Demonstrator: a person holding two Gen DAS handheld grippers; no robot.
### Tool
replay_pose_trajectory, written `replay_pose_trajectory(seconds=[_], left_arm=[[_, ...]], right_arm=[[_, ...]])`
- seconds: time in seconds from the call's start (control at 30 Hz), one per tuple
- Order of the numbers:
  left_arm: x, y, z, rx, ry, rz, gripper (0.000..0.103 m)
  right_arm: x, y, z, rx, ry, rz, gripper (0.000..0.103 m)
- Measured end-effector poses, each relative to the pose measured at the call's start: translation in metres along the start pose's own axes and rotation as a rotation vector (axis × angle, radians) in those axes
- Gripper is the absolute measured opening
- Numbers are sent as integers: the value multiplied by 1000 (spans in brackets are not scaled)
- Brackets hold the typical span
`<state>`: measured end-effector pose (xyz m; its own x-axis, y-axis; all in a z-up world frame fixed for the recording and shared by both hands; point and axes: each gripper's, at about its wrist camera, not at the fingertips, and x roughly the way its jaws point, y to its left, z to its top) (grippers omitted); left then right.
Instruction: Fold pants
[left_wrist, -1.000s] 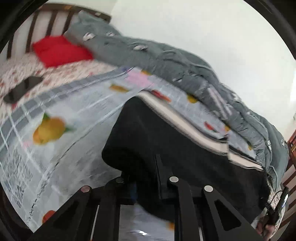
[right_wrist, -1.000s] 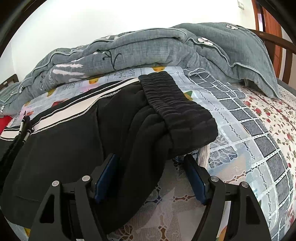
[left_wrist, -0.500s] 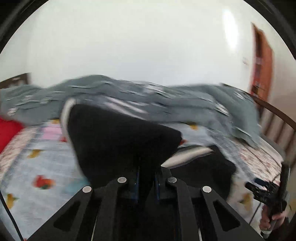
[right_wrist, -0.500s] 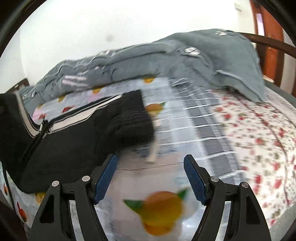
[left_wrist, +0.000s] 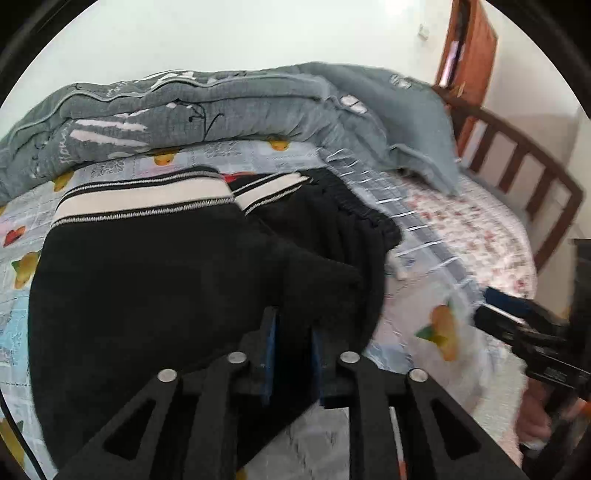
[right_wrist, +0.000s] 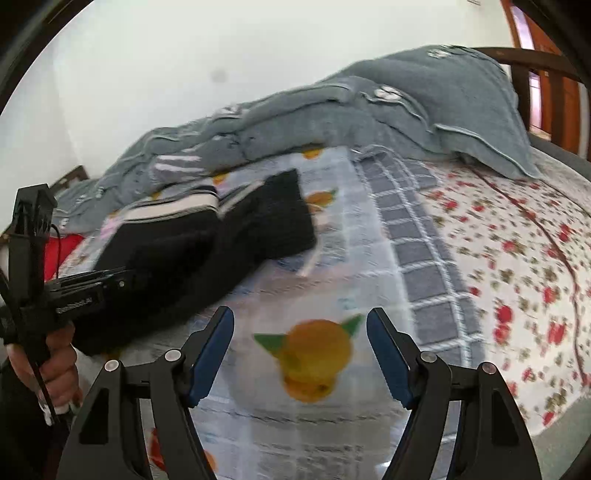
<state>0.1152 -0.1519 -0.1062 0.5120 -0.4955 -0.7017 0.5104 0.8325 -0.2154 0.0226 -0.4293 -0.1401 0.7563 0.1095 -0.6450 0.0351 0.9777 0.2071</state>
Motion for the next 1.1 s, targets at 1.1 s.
replay_pose_trajectory(seconds=[1.1], left_arm=[[-58, 106, -111, -166, -10, 231, 66]], right_arm=[[125, 85, 16, 104, 264, 301, 42]])
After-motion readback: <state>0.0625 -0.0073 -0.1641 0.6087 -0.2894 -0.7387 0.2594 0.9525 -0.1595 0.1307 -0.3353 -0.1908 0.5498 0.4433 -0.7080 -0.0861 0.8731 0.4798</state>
